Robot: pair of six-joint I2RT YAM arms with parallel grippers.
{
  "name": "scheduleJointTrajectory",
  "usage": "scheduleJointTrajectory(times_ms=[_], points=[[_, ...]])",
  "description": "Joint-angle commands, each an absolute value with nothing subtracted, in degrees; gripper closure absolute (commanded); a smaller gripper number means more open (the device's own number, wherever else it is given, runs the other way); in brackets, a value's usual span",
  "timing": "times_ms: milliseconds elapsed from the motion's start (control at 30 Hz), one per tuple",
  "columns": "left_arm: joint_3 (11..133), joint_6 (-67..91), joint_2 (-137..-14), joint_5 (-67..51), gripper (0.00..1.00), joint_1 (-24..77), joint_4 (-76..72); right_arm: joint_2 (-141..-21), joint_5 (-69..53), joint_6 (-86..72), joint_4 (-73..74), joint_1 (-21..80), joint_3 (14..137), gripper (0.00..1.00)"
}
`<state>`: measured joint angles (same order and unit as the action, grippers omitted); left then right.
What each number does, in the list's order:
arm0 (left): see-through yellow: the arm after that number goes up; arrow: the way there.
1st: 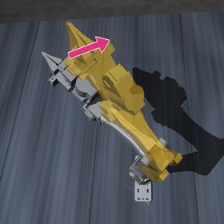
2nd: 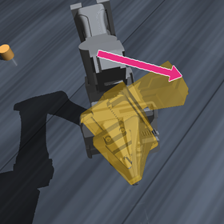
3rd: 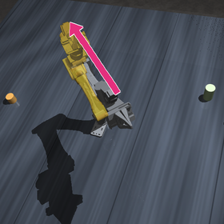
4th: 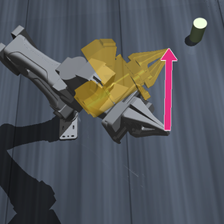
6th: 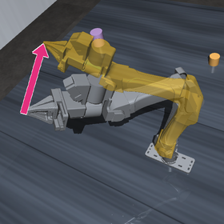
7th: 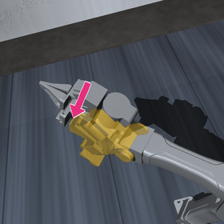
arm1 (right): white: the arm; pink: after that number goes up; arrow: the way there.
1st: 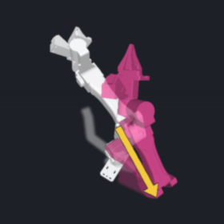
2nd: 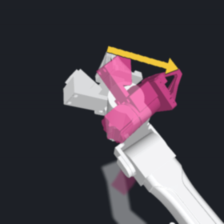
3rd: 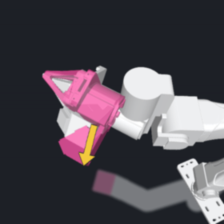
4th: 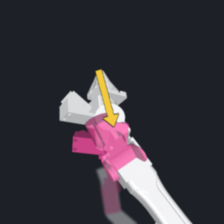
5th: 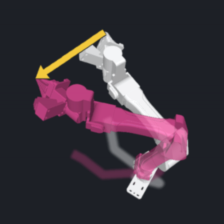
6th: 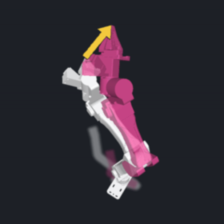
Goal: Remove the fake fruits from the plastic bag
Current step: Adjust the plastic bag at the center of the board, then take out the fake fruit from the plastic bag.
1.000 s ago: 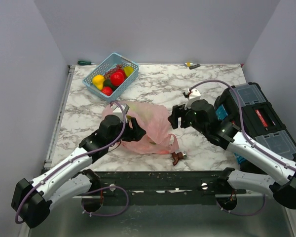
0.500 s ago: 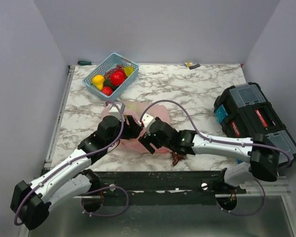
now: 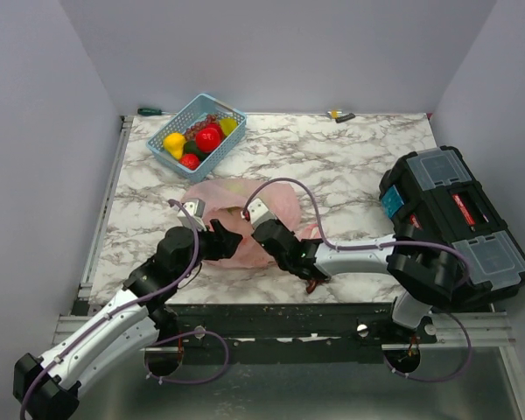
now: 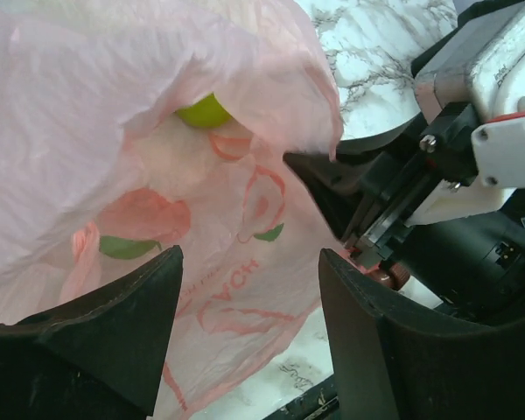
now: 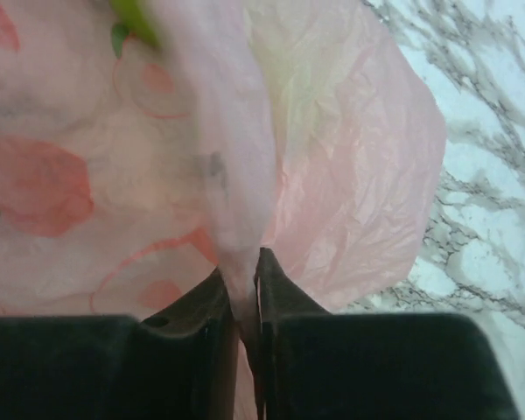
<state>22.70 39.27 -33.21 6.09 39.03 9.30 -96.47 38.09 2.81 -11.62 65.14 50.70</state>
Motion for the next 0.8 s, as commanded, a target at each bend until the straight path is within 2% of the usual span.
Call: scheduleJointTrajectory(times_ms=[0, 133, 267, 367, 633, 767], points=[[23.1, 38.4, -34.1, 2.7, 0.37, 39.0, 7.9, -97.7, 44.3, 5.9, -18.5, 65.3, 54.3, 0.99], [22.3, 38.9, -34.1, 2.8, 0.37, 39.1, 7.9, -91.6, 37.4, 3.1, -14.7, 65.3, 55.3, 0.99], [20.2, 40.1, -32.9, 2.8, 0.37, 39.1, 6.6, -85.8, 19.5, 1.1, -8.4, 65.3, 57.3, 0.99], [20.0, 40.8, -34.1, 3.6, 0.37, 39.1, 5.5, -83.4, 11.8, -2.2, -5.0, 65.3, 58.8, 0.99], [25.8, 43.4, -49.5, 8.4, 0.39, 39.0, 5.6, -78.0, 13.5, -6.5, -6.8, 65.3, 52.9, 0.99], [26.3, 44.4, -57.0, 5.4, 0.31, 39.0, -0.9, -77.1, 14.2, -8.2, -6.7, 65.2, 50.9, 0.99]])
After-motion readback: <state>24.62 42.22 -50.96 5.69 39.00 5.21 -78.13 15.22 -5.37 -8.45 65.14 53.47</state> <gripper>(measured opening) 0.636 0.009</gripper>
